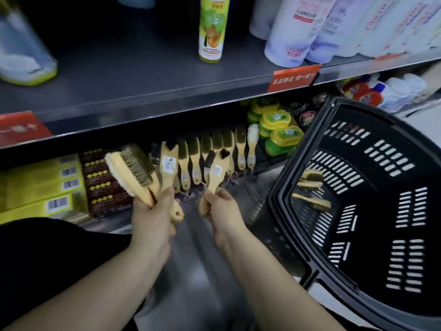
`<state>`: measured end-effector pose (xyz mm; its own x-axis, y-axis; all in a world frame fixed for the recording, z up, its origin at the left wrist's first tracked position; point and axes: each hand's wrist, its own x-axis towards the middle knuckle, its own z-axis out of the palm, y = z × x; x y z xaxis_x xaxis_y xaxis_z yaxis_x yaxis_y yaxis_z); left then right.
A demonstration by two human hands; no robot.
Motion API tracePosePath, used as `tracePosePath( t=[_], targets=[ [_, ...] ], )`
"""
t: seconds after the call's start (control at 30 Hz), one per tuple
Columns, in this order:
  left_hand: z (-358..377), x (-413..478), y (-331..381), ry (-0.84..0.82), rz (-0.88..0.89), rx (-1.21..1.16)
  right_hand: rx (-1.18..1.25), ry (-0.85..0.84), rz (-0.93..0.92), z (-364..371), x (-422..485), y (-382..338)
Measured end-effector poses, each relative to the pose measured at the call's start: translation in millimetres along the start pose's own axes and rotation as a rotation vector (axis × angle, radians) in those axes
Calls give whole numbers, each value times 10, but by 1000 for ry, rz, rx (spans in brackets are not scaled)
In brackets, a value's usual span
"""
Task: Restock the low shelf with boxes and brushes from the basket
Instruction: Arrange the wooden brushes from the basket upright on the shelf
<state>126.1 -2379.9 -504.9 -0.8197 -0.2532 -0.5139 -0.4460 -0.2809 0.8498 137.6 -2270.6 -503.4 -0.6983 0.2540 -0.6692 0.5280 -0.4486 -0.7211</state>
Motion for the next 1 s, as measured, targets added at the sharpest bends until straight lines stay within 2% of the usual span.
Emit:
tracePosePath(
  t=[0.07,0.23,0.33,0.47,0.67,1.0],
  targets=[
    [-77,185,11,115,4,-39,-86,42,-26,78,261,67],
    [-221,482,41,219,34,-69,-209,57,1,364,869,135],
    [-275,538,22,227,26,-79,-232,-19,-5,616,1150,192],
    [-280,605,51,259,28,-80,-466,-134,-97,873,1440,340],
    [-215,609,91,255,-17,-76,-844,-48,-185,972,1609,548],
    [-175,609,89,264,-14,-87,-751,18,-316,901,1546,660]
  ],
)
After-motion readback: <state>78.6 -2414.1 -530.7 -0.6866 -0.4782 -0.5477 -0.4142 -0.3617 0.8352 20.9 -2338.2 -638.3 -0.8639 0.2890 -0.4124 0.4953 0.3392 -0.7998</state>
